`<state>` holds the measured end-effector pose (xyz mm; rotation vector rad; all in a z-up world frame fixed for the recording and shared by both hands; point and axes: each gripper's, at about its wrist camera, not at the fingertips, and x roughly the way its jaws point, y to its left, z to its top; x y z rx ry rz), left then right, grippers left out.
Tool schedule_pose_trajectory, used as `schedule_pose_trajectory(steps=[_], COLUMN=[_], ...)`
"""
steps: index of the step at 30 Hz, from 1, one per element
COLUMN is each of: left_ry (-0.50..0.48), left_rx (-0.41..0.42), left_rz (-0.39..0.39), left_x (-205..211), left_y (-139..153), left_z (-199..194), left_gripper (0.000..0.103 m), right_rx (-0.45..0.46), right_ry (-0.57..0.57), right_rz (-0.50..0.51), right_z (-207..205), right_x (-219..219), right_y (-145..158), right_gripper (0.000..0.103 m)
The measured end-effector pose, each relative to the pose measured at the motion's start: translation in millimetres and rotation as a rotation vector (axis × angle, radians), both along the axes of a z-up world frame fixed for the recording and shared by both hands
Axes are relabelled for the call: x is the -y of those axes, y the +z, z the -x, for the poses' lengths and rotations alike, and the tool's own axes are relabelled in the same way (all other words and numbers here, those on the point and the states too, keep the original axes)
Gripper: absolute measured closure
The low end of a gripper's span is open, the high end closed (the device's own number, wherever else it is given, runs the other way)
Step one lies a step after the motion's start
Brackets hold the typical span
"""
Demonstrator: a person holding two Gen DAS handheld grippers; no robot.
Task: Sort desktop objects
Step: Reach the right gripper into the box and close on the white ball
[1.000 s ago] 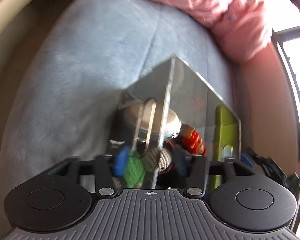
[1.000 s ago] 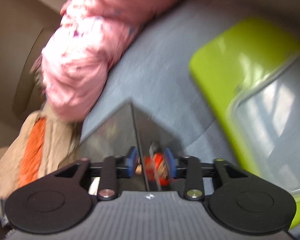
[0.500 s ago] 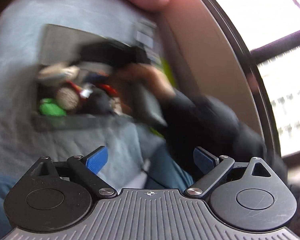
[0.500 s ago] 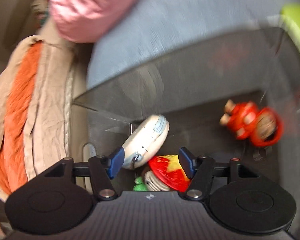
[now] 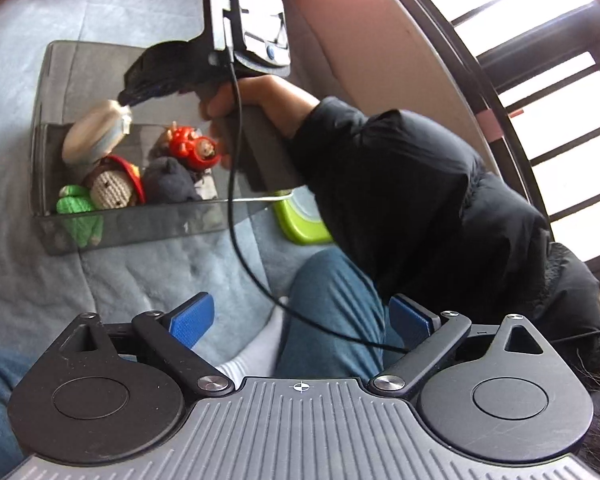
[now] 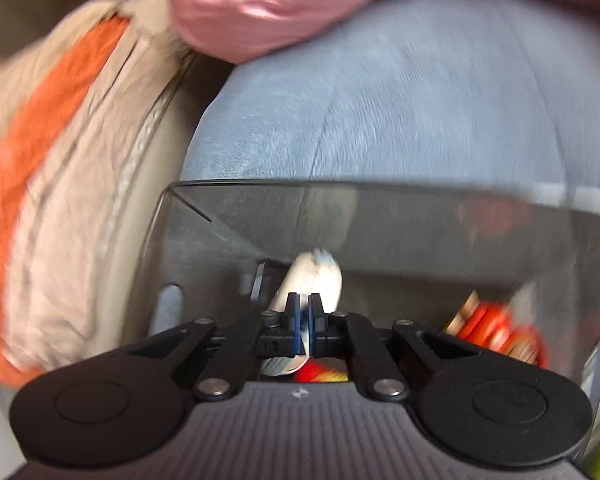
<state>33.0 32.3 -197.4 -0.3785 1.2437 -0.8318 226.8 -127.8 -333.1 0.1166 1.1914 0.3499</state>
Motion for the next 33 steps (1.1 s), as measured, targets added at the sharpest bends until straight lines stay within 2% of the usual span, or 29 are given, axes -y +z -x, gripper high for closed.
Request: schedule_pose_trajectory(steps=[3,7,9,12,13,14,15,18,20,23,25,26,30,33], left_ry=[-0.003,-0.007,-0.005,0.032,0.046,0.061,0.074,0.078,0.07,0.072,0.086,0.094,0.105,0.102], left_rx=[-0.014,-0.033,-0.046,-0.077,-0.086,-0.095,-0.104,-0.113,-0.115,-0.125,-0.139,-0.149,-0.178,-0.181], left_rz=[-0.008,-0.02,-0.022,-0.005,0.001,0.006,0.012,0.012,0.007,0.0,0.0,0.001,0.007,0.009], left_x=[-1,-3,-5,-15,-18,-21,-23,-22,-21,-23,-25,-26,-25,-23], left_y=[-7,-16,-21,-29,-31,-33,-35,-37,-38,-40,-44,-46,-52,-54], left_z=[3,6,8,7,6,4,2,1,2,2,0,-1,-6,-6], left_gripper=[0.005,0.005,0.005,0.004,0.004,0.004,0.004,0.004,0.004,0.004,0.004,0.004,0.004,0.004], right_rx=[0.028,-0.006,-0.025,-0.075,-0.093,-0.102,-0.104,-0.079,-0.127,-0.305,-0.39,-0.412,-0.433,-0.45], right_ry=[0.058,0.014,-0.015,-0.056,-0.049,-0.035,-0.018,0.016,-0.117,-0.359,-0.51,-0.569,-0.66,-0.612], right_rz=[0.103,0.132,0.134,0.079,0.044,0.022,0.017,0.083,0.074,-0.112,-0.232,-0.282,-0.385,-0.388], right_z=[-2,0,4,9,12,15,16,15,2,-14,-12,-10,-4,-5], right_x=[-4,8,15,22,21,19,16,-1,1,26,43,50,66,71], right_y=[-4,-16,-18,-7,-1,5,10,15,0,-39,-62,-71,-87,-88], right_gripper=[0.098,0.098,0.094,0.073,0.048,0.029,0.026,0.025,0.025,0.033,0.03,0.024,0.019,0.023])
